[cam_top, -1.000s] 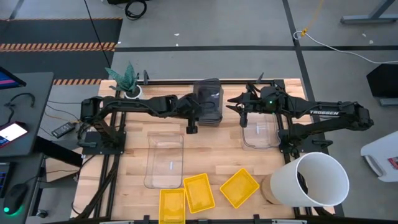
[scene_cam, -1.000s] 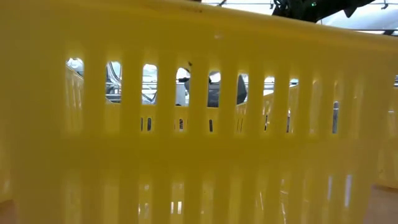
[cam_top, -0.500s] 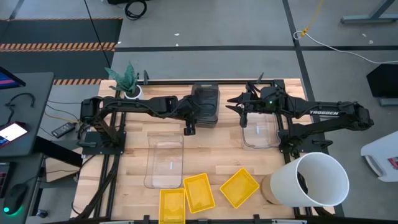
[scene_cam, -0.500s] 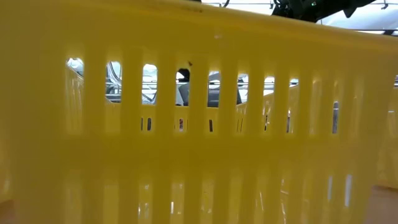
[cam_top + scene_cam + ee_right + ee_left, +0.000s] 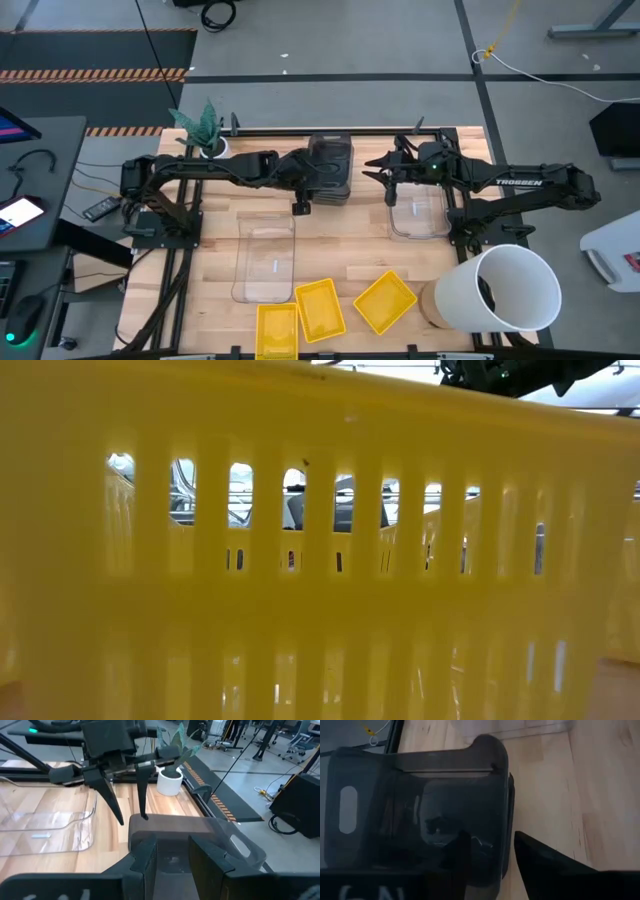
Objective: Stack baskets by color
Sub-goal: Stack the black bin on top of the stacked black bins
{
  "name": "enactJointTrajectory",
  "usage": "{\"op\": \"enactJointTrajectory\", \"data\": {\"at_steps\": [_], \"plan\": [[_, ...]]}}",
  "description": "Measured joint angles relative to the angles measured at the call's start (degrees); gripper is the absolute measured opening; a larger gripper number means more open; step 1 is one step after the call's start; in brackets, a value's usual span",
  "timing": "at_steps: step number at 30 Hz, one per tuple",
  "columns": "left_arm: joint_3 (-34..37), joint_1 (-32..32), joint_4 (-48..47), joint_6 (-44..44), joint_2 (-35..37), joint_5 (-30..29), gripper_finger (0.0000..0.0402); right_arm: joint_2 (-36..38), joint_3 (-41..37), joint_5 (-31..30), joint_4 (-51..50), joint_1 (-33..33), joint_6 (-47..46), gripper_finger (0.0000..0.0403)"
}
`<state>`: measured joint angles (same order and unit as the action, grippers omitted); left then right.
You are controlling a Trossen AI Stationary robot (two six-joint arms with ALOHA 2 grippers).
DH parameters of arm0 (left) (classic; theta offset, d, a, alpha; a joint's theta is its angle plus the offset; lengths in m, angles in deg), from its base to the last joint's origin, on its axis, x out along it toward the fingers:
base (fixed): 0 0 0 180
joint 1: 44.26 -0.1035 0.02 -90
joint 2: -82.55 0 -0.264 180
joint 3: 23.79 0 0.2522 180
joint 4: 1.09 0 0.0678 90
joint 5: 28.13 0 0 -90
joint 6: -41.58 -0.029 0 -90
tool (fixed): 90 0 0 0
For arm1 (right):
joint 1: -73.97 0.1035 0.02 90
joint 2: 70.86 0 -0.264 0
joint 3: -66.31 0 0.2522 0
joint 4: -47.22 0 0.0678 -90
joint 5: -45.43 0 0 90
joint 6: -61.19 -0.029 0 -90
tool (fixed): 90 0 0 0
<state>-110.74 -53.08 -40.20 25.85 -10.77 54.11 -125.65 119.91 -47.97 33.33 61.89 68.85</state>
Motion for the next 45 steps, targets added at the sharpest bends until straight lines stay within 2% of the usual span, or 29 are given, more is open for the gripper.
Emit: {"op": "enactJointTrajectory", "data": {"at_steps": [14, 19, 22, 26, 33, 41, 45], "plan": [[0.17, -0.13, 0.13, 0.99, -4.09, 2.22, 0.0113, 0.00, 0.00, 0.61, 1.10, 0.24, -0.23, 0.0114], [-0.02, 0.17, -1.12, -0.23, -4.28, -0.21, 0.0056, 0.00, 0.00, 0.63, 1.11, 0.91, -0.40, 0.0114], [-2.42, 0.48, -6.26, -1.34, -3.89, -1.51, 0.0013, 0.00, 0.00, 0.57, 1.52, 1.16, -0.20, 0.0114], [-5.17, 0.42, -10.05, -0.98, -3.75, -2.13, 0.0012, 0.00, 0.00, 0.51, 1.79, 1.15, -0.16, 0.0114], [-5.25, 0.42, -12.63, 0.05, -3.77, 1.02, 0.0007, 0.00, 0.00, 0.48, 1.80, 1.14, -0.05, 0.0114], [-5.22, 0.37, -14.37, 0.06, -3.78, 2.02, 0.0010, 0.00, 0.00, 0.48, 1.81, 1.14, -0.06, 0.0114], [-5.22, 0.68, -13.53, 0.10, -3.78, 1.65, 0.0033, 0.00, 0.00, 0.48, 1.80, 1.14, -0.18, 0.0114]]}}
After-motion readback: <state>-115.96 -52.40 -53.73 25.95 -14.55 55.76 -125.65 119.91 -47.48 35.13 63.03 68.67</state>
